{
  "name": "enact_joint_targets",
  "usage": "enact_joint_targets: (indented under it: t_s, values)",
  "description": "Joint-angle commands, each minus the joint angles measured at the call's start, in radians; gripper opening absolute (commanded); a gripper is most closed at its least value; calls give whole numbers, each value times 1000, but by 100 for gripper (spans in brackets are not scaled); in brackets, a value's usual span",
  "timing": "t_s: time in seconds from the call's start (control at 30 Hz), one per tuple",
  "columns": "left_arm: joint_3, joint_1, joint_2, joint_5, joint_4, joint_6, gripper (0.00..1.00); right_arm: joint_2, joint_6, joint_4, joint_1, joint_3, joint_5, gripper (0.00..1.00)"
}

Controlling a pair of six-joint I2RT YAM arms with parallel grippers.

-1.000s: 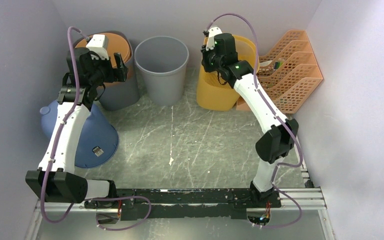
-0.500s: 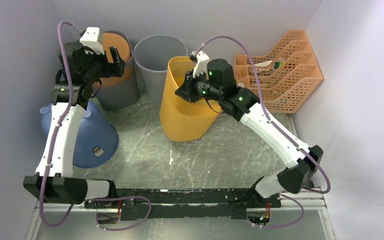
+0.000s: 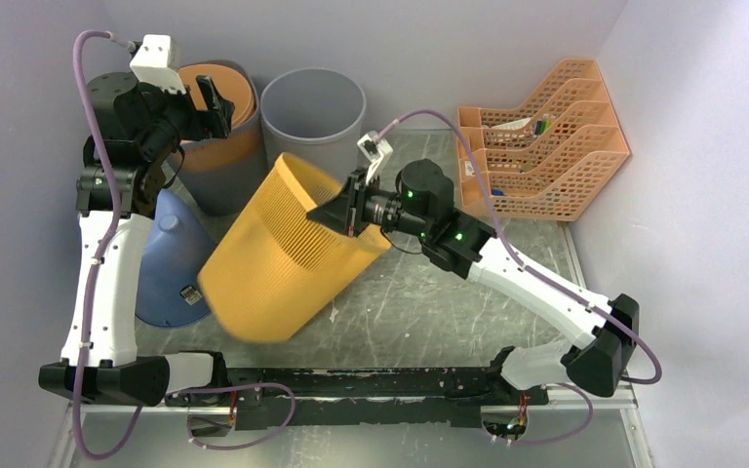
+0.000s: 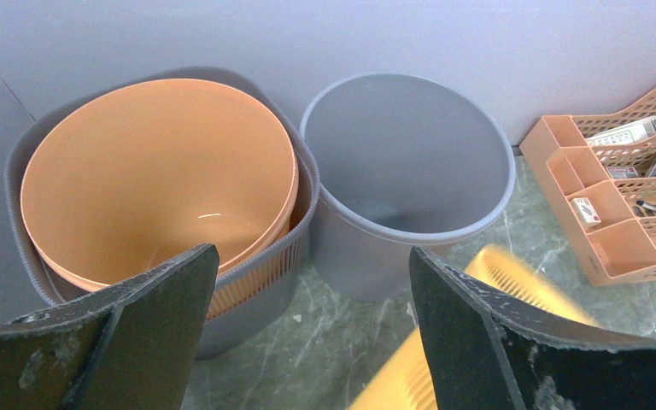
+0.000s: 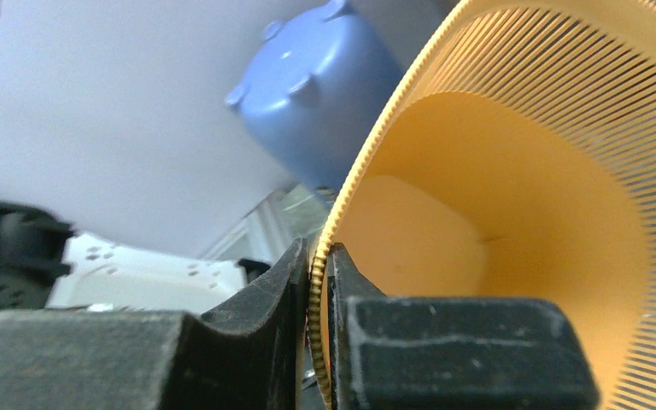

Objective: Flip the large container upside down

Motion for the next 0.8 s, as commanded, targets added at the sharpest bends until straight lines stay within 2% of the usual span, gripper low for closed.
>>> enact_joint_targets:
  t_s: [0.0, 0.17, 0.37, 0.57, 0.67, 0.77]
  values:
    - [4, -7, -33, 12, -14, -28, 93, -114, 91, 170, 17, -57, 8, 0]
    - [-5, -7, -47, 17, -14, -34, 93, -188, 95, 176, 14, -222, 93, 0]
    - [-24, -7, -52, 24, -13, -40, 92, -265, 144, 292, 14, -474, 114, 0]
    - [-39, -7, -57, 19, -10, -37, 92, -290, 119, 311, 0, -624, 173, 0]
    - [-37, -7, -48, 20, -15, -33, 91, -274, 121, 318, -53, -667, 176, 0]
    - [-38, -8, -38, 16, -16, -28, 91, -245, 150, 366, -164, -737, 113, 0]
